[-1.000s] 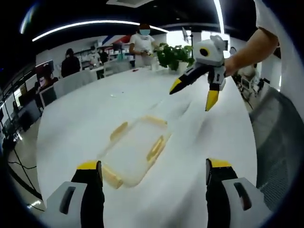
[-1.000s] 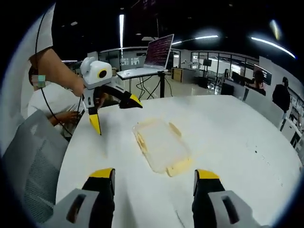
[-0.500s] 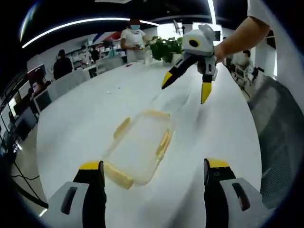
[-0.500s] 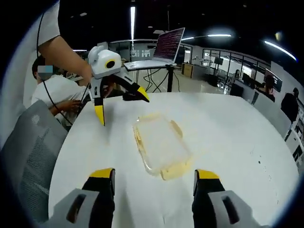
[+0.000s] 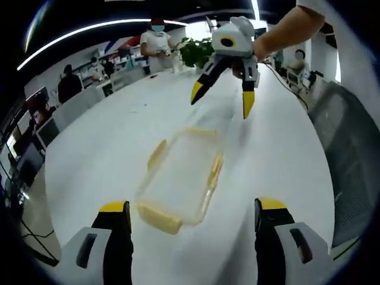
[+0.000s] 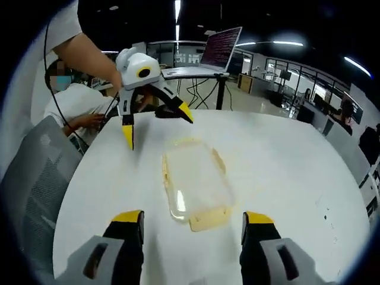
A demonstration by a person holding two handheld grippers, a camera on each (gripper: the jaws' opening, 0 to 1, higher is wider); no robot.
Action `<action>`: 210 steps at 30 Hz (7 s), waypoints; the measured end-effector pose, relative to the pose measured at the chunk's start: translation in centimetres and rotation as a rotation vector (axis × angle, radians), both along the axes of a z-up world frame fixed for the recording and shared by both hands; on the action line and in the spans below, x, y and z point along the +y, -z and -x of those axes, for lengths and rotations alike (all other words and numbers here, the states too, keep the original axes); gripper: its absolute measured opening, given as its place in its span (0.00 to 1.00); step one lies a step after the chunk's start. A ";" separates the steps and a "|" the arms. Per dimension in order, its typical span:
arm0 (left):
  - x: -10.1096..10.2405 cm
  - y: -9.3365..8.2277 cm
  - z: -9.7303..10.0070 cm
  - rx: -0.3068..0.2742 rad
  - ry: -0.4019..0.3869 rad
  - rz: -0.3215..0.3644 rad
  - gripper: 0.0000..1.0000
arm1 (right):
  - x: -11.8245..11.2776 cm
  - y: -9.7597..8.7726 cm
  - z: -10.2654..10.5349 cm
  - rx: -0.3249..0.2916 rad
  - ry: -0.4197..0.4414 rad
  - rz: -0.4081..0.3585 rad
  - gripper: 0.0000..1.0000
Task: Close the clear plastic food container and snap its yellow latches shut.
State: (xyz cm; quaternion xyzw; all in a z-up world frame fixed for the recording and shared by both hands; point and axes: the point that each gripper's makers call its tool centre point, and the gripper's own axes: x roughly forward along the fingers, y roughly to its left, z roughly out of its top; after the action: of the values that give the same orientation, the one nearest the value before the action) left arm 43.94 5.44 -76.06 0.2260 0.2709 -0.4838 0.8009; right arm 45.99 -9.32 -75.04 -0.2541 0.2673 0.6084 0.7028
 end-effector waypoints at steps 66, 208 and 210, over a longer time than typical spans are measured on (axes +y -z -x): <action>2.1 3.7 -3.7 0.068 0.320 -0.255 0.60 | 1.0 5.5 -2.1 0.030 -0.265 0.311 0.54; -3.0 -4.3 -1.9 0.052 0.282 -0.374 0.36 | -4.4 -2.2 -0.4 -0.041 -0.231 0.432 0.35; -3.5 -4.4 -2.0 0.050 0.282 -0.368 0.36 | -5.0 -2.4 -0.5 -0.047 -0.230 0.432 0.35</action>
State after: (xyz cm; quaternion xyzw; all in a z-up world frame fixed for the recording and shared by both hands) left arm 45.94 1.93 -71.63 0.3920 0.3400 -0.5387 0.6637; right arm 46.48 -14.28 -72.65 -0.4415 0.3440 0.6070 0.5642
